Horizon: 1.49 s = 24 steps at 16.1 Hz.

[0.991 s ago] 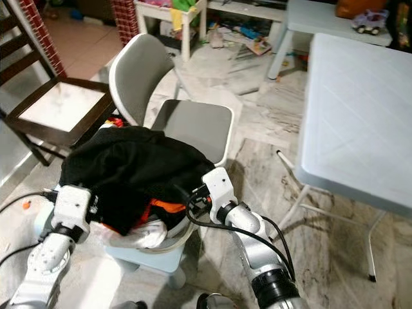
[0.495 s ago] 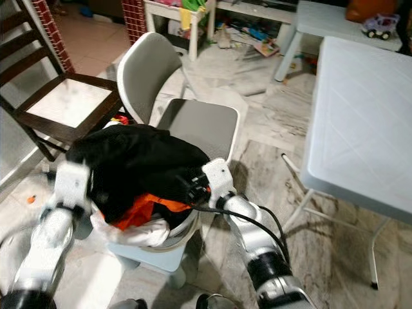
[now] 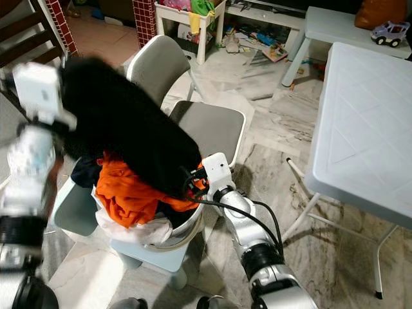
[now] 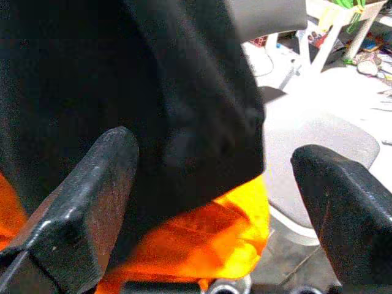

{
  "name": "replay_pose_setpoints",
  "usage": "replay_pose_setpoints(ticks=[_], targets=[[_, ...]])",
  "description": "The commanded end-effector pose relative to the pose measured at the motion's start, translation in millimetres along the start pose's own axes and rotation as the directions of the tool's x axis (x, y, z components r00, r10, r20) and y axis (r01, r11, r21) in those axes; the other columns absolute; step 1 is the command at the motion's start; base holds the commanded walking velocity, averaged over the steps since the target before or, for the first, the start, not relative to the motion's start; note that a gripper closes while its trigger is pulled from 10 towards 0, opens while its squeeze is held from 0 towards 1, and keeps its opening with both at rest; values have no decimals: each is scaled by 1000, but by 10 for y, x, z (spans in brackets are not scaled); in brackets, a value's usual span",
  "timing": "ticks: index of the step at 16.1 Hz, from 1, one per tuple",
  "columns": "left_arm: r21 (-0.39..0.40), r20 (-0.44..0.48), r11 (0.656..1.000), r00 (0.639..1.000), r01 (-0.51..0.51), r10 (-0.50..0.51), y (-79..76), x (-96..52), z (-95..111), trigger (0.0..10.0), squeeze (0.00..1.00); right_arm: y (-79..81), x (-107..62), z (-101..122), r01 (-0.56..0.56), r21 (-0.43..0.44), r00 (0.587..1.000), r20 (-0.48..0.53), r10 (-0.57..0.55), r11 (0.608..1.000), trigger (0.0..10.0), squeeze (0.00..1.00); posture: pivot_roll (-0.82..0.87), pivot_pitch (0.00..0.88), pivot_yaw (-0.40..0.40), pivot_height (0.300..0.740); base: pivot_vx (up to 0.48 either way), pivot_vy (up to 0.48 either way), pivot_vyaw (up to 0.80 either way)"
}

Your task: Hang hanger

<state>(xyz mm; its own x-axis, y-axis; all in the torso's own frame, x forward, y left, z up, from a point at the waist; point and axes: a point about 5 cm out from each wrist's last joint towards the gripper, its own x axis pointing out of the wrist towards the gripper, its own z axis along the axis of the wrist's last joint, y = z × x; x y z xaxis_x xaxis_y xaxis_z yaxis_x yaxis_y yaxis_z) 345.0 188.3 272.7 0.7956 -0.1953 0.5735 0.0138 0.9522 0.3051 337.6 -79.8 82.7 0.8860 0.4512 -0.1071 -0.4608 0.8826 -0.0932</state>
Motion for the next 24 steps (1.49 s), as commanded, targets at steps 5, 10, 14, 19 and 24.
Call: replay_pose_setpoints(ticks=[5,10,14,19,24], targets=[[-108,298,994,954,27,6,75,539,929,0,0,34,56,18,37,-1,999,9,-37,999,10000,0,183,58,-53,740,0,0,0],[-161,165,981,978,-104,130,313,267,642,0,0,16,56,0,67,5,998,8,-67,998,10000,0,180,87,-44,740,0,0,0],[-153,-169,950,954,-272,246,334,-460,-178,0,0,31,65,-1,60,0,998,7,-60,998,10000,0,195,105,-64,740,0,0,0],[35,-347,994,932,-103,109,54,-781,-507,0,0,91,110,41,41,-4,999,14,-41,999,10000,0,195,119,-67,740,0,0,0],[404,-479,880,761,-252,438,764,-1335,-840,0,0,70,53,-31,49,-5,999,3,-49,999,10000,0,184,139,-77,740,0,0,0]])
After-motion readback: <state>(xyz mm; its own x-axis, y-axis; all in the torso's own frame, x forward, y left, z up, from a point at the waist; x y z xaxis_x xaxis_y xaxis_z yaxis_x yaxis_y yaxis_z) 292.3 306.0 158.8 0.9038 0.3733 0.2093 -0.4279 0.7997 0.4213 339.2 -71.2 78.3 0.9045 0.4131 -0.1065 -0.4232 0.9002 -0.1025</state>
